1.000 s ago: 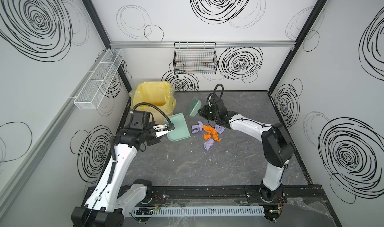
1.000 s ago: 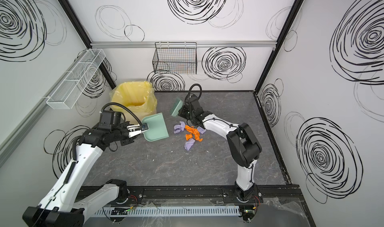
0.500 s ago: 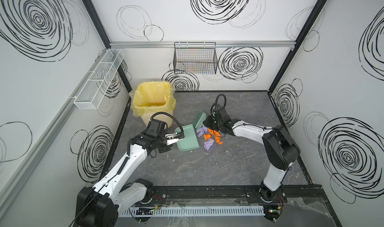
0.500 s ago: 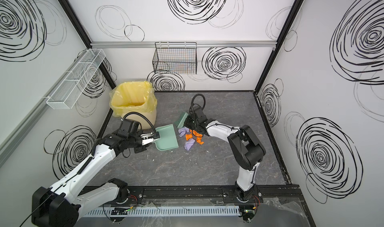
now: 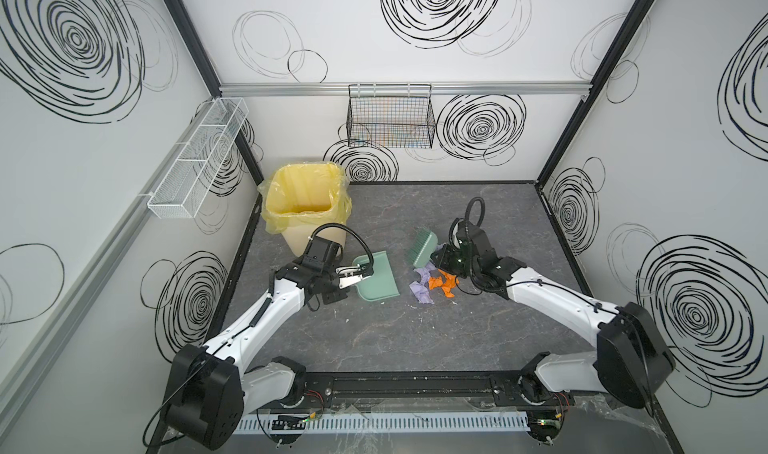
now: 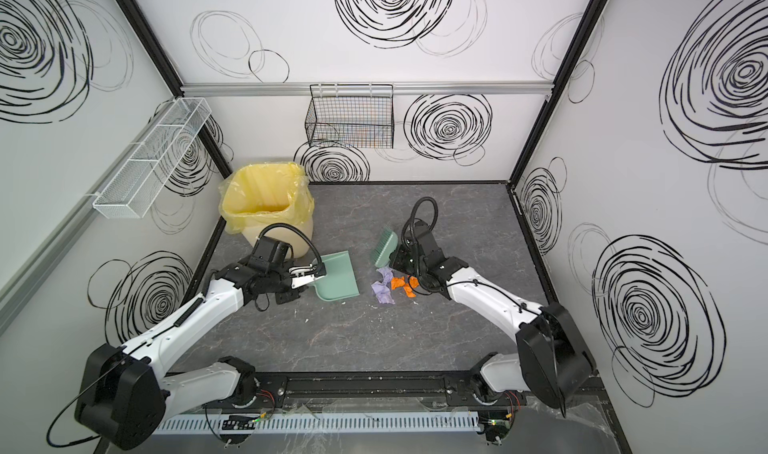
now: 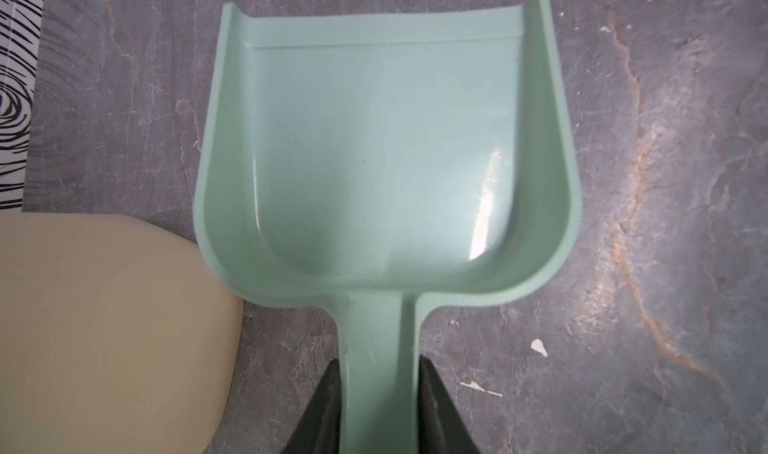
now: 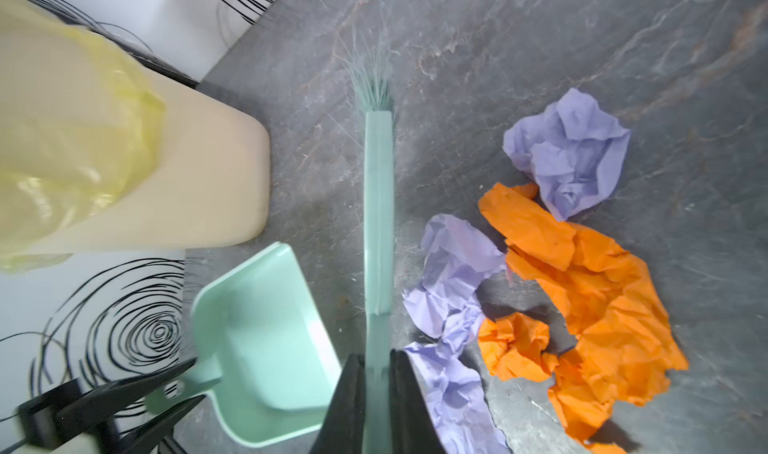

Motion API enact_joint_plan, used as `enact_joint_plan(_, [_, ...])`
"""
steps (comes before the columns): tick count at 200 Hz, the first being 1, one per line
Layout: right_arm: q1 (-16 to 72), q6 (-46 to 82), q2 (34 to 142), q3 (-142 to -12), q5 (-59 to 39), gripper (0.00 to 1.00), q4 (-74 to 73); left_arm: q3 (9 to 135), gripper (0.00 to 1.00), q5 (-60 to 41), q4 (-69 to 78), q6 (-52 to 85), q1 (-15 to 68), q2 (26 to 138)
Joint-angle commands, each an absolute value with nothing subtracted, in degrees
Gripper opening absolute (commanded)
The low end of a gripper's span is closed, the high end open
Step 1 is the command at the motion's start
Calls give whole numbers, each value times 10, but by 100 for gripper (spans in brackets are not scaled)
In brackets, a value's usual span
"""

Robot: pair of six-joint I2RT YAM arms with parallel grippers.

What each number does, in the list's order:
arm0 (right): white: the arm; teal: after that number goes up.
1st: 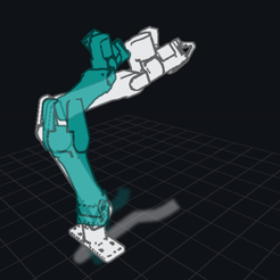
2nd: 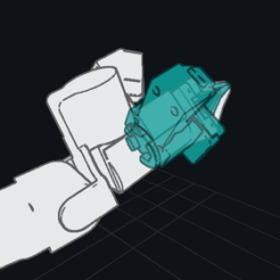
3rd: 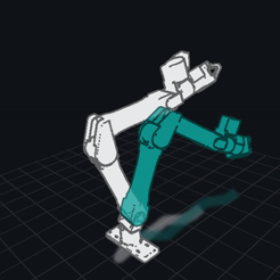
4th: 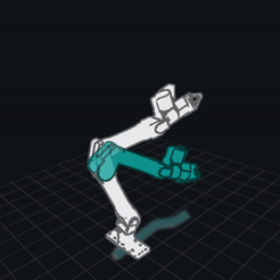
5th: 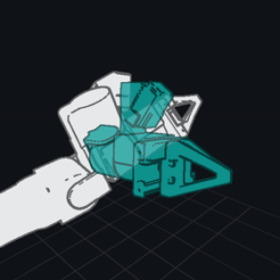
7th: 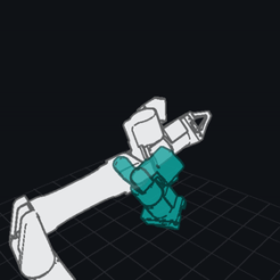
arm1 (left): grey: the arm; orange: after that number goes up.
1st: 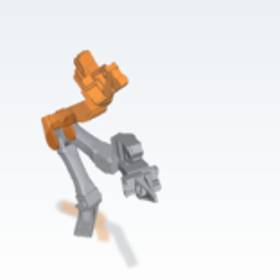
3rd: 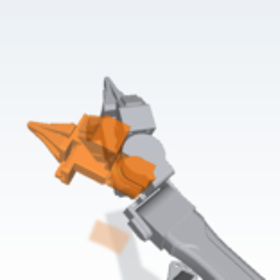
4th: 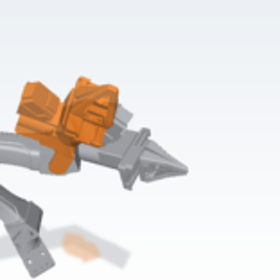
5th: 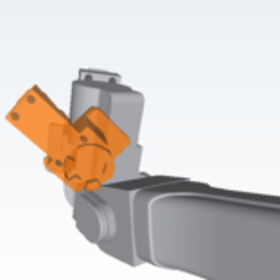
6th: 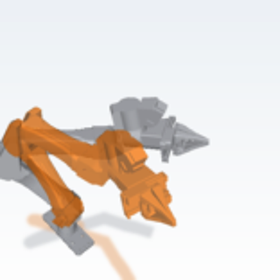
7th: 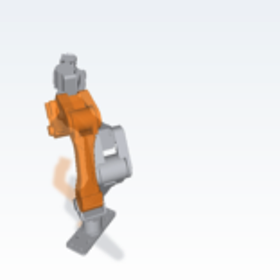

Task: Sweep away the paper scraps from the table
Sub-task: 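Lower the empty dustpan with the left gripper while the right gripper moves the brush, then place the dustpan by the scraps with the left gripper while the right moves the brush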

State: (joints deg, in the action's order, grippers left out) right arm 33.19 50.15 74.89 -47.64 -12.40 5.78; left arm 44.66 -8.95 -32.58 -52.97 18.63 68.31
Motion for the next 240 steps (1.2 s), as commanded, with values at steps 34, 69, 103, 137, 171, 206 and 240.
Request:
enact_joint_plan(34, [317, 428, 624, -490, -57, 0, 120, 441, 0, -101, -305, -533, 194, 705])
enact_joint_plan(69, [283, 361, 630, -531, -16, 0, 190, 423, 0, -104, -293, -514, 212, 708])
enact_joint_plan(103, [265, 297, 658, -553, 12, 0, 209, 414, 0, -106, -279, -490, 228, 719])
enact_joint_plan(137, [265, 217, 714, -625, 164, 0, 292, 413, 0, -94, -280, -477, 244, 746])
enact_joint_plan(171, [274, 186, 790, -692, 252, 0, 369, 417, 0, -74, -269, -487, 247, 766])
enact_joint_plan(206, [307, 196, 887, -734, 335, 0, 470, 439, 0, -66, -269, -499, 247, 793])
enact_joint_plan(240, [341, 263, 991, -775, 359, 0, 556, 459, 0, -71, -270, -495, 251, 814])
